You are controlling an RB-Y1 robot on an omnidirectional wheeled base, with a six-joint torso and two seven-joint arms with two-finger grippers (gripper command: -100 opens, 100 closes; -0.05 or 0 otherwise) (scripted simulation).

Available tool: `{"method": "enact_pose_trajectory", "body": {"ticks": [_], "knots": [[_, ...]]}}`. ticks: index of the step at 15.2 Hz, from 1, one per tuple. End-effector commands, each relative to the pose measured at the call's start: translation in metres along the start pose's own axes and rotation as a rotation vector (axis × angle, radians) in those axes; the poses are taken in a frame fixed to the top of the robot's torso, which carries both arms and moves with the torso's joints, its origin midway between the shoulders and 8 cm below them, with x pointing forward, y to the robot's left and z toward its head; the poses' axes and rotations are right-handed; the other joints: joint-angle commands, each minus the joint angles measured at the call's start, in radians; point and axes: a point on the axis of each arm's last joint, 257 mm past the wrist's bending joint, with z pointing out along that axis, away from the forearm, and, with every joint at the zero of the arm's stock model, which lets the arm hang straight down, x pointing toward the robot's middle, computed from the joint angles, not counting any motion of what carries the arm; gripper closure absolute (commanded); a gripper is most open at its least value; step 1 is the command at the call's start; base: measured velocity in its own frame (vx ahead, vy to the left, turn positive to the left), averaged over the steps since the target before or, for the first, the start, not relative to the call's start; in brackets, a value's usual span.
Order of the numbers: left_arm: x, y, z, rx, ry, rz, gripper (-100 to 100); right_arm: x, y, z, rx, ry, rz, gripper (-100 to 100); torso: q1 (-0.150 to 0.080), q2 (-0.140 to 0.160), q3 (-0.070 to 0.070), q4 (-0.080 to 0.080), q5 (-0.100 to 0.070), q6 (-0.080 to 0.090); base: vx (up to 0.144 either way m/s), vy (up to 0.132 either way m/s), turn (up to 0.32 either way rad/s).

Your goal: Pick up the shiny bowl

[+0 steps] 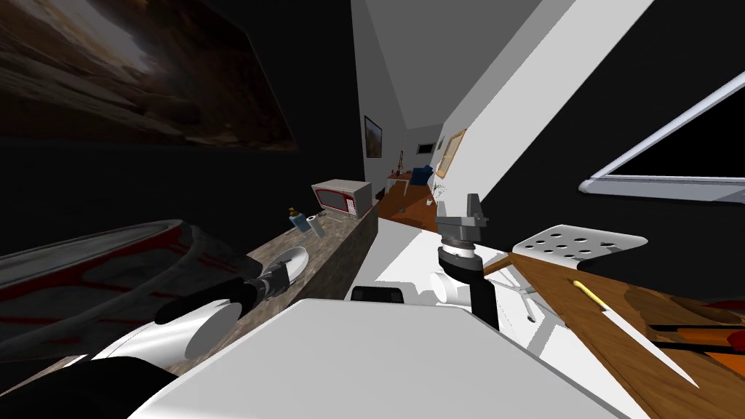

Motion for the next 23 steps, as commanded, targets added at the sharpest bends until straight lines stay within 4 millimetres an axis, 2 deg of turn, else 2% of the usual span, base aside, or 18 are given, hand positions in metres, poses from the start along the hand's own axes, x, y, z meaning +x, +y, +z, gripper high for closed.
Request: {"method": "enact_pose_trajectory", "body": {"ticks": [1,9,14,20,23], "knots": [[-0.008,0.012,-0.003,-0.049,-0.020,-0.013,-100,0.000,0.000,0.000,0.000,0.000,0.000,0,0.000,0.000,0.000,0.000,0.000,0.000,0.040,0.005,-0.079],[-0.037,0.046,-0.021,-0.204,-0.087,-0.059,-100,0.000,0.000,0.000,0.000,0.000,0.000,0,0.001,0.000,0.000,0.000,0.000,0.000,0.039,0.010,-0.051],[-0.048,0.064,-0.031,-0.280,-0.119,-0.073,-100,0.000,0.000,0.000,0.000,0.000,0.000,0,0.001,-0.001,-0.001,0.000,0.000,0.000,0.040,0.014,-0.049],[-0.062,0.083,-0.047,-0.373,-0.159,-0.099,-100,0.000,0.000,0.000,0.000,0.000,0.000,0,0.001,-0.001,-0.001,0.000,0.000,0.000,0.040,0.016,-0.043],[-0.073,0.097,-0.062,-0.443,-0.190,-0.121,-100,0.000,0.000,0.000,0.000,0.000,0.000,0,0.001,-0.001,0.000,0.000,0.000,0.000,0.043,0.021,-0.059]]}}
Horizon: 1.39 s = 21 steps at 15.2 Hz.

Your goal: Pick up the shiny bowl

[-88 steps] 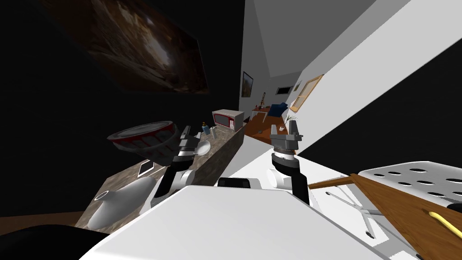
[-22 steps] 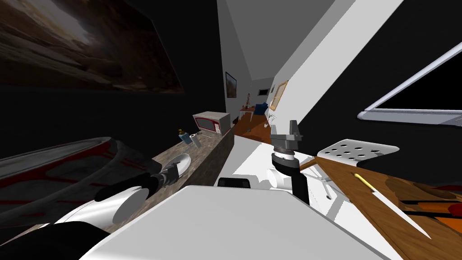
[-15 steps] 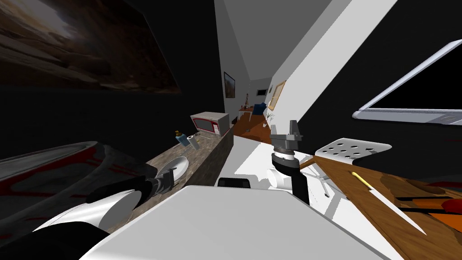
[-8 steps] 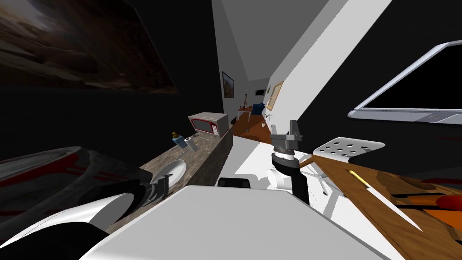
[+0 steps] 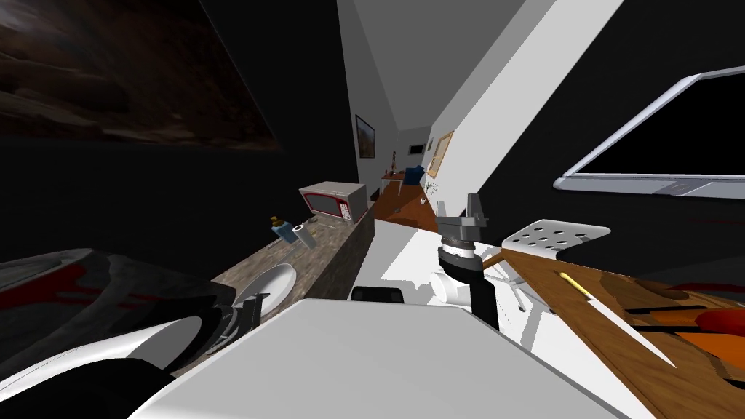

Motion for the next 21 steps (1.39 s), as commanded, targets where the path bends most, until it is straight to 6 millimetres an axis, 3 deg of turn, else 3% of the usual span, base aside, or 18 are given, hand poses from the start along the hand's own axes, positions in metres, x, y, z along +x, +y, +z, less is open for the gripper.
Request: {"method": "enact_pose_trajectory", "body": {"ticks": [1,10,15,17,18,21], "knots": [[-0.007,0.010,-0.002,-0.038,-0.016,-0.009,-100,0.000,0.000,0.000,0.000,0.000,0.000,0,0.000,0.000,0.000,0.000,0.000,0.000,0.060,0.027,-0.055],[-0.031,0.041,-0.018,-0.169,-0.074,-0.045,-100,0.000,0.000,0.000,0.000,0.000,0.000,0,0.000,0.000,0.000,0.000,0.000,0.000,0.043,0.025,-0.043],[-0.037,0.035,0.004,-0.153,-0.069,-0.054,-100,0.000,0.000,0.000,0.000,0.000,0.000,0,-0.003,0.004,0.002,0.001,0.000,0.000,-0.009,-0.013,-0.035],[-0.037,0.035,0.003,-0.155,-0.070,-0.054,-100,0.000,0.000,0.000,0.000,0.000,0.000,0,-0.004,0.005,0.003,0.001,-0.001,0.000,-0.026,-0.029,-0.021],[-0.037,0.035,0.004,-0.153,-0.069,-0.054,100,0.000,0.000,0.000,0.000,0.000,0.000,0,-0.004,0.005,0.003,0.001,-0.001,0.000,-0.007,-0.007,0.001],[-0.037,0.035,0.004,-0.153,-0.069,-0.054,100,0.000,0.000,0.000,0.000,0.000,0.000,0,-0.003,0.004,0.002,0.001,0.000,0.000,0.000,0.000,0.000]]}}
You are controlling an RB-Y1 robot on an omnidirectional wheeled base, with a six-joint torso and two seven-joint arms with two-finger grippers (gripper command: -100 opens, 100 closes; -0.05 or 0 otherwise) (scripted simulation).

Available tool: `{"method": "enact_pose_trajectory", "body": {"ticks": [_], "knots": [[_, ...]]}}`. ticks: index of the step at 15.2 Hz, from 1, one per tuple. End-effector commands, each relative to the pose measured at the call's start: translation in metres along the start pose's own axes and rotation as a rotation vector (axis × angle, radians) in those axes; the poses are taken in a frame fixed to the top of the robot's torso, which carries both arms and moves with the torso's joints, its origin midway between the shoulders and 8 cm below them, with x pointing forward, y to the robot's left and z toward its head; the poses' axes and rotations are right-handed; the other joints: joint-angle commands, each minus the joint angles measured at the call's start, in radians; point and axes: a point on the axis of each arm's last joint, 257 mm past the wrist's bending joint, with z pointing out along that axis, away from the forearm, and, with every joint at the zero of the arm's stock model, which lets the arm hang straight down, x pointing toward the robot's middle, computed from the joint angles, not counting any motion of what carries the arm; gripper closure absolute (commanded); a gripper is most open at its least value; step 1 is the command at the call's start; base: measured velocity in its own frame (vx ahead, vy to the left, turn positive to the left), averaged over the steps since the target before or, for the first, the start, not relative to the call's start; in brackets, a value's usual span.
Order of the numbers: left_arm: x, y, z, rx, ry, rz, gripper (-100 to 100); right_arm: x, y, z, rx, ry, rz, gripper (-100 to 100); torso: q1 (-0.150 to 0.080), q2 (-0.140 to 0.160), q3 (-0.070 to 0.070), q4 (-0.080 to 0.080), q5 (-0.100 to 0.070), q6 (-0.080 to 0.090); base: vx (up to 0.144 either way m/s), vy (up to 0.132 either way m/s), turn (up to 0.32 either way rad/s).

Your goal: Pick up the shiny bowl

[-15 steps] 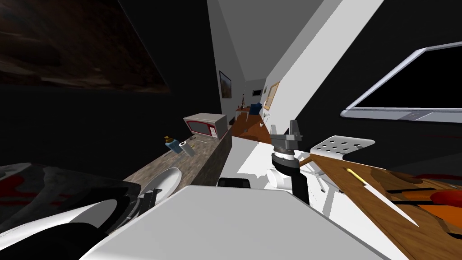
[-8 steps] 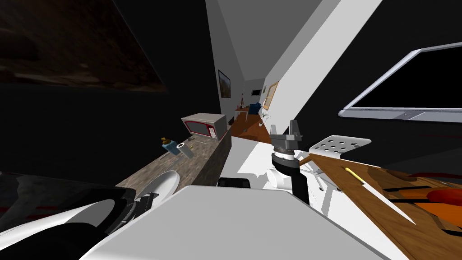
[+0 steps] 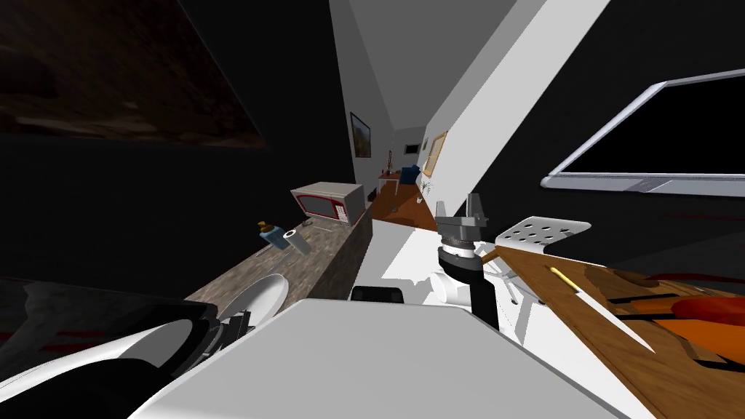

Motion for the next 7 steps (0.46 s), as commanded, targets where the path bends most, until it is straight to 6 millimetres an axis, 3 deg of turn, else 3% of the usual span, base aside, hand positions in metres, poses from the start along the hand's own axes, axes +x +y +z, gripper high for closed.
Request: {"method": "enact_pose_trajectory", "body": {"ticks": [1,4,7], "knots": [[0.000,0.000,0.000,0.000,0.000,0.000,100,0.000,0.000,0.000,0.000,0.000,0.000,0,0.000,0.000,0.000,0.000,0.000,0.000,0.000,0.000,0.000],[0.005,0.005,-0.016,-0.002,-0.001,0.010,100,0.000,0.000,0.000,0.000,0.000,0.000,0,0.001,-0.001,0.000,0.000,-0.001,0.000,0.018,0.024,0.043],[0.006,0.006,-0.018,-0.002,0.000,0.011,100,0.000,0.000,0.000,0.000,0.000,0.000,0,0.001,-0.001,0.000,0.000,-0.001,0.000,0.024,0.023,0.021]]}}
